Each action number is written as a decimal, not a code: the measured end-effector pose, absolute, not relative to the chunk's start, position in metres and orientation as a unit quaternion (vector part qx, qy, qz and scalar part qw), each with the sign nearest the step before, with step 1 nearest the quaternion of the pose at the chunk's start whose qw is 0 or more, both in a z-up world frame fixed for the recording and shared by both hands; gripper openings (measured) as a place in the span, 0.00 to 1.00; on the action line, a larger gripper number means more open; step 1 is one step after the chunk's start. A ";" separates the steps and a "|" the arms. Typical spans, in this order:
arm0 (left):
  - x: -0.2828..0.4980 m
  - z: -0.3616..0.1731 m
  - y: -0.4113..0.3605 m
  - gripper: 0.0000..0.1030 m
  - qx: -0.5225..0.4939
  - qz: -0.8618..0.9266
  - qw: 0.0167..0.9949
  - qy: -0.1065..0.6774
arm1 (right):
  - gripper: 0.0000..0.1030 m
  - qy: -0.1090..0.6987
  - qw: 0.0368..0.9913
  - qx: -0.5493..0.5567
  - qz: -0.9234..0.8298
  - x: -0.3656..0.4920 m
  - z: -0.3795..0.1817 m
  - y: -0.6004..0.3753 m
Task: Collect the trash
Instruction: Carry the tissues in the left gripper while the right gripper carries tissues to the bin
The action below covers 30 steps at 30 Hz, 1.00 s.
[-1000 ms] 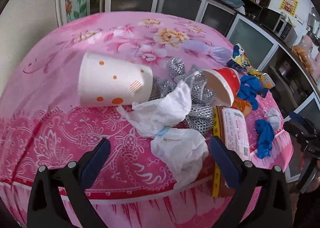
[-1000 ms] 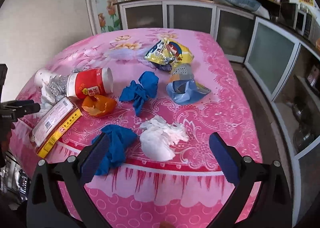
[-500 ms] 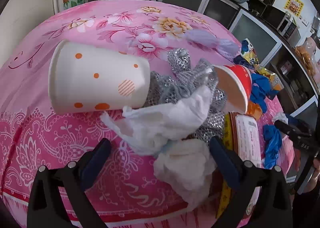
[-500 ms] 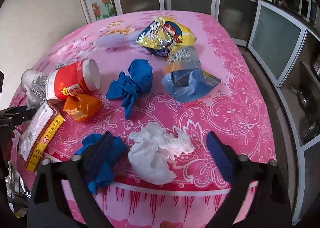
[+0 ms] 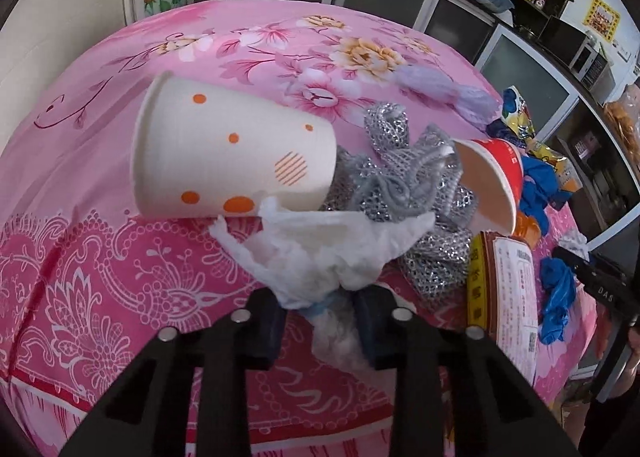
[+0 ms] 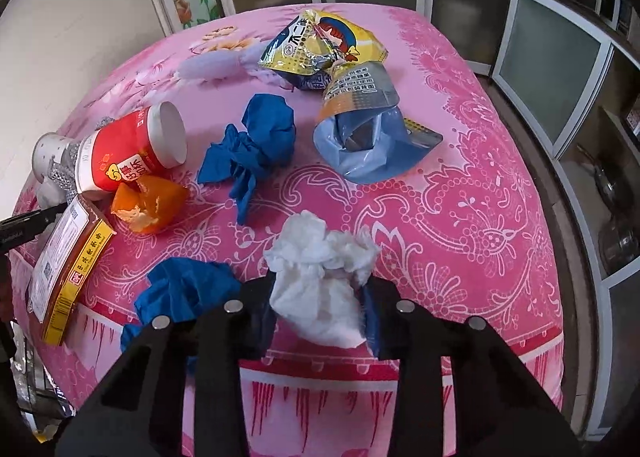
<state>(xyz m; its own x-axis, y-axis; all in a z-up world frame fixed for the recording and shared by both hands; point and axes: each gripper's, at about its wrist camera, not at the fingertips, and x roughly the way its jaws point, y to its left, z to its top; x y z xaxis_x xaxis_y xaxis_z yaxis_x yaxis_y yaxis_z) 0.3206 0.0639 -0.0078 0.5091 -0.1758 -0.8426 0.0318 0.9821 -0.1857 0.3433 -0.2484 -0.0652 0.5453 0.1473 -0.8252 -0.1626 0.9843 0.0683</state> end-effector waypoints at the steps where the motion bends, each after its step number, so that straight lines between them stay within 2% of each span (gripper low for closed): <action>1: 0.319 -0.006 0.065 0.24 -0.076 -0.060 0.865 0.492 | 0.31 0.467 0.880 -0.008 0.089 0.341 -0.064 -0.249; 11: 0.279 0.018 0.081 0.24 -0.109 -0.078 0.868 0.478 | 0.30 0.426 0.899 0.020 0.096 0.321 -0.032 -0.258; 19: 0.254 0.047 0.066 0.24 -0.090 -0.107 0.884 0.447 | 0.30 0.395 0.912 0.052 0.098 0.278 -0.004 -0.272; 25: 0.240 0.070 0.014 0.24 -0.057 -0.171 0.889 0.422 | 0.30 0.368 0.925 0.079 0.051 0.221 0.015 -0.318; 30: 0.223 0.076 -0.061 0.24 -0.024 -0.260 0.870 0.417 | 0.30 0.348 0.931 0.107 -0.019 0.158 0.026 -0.376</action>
<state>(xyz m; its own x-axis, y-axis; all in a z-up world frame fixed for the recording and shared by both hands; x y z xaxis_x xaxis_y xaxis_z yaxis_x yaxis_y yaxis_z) 0.2234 -0.0609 0.0758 0.5166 -0.4732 -0.7136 0.4328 0.8634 -0.2592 0.1576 -0.3763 0.0257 0.7568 0.0386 -0.6526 0.1103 0.9764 0.1857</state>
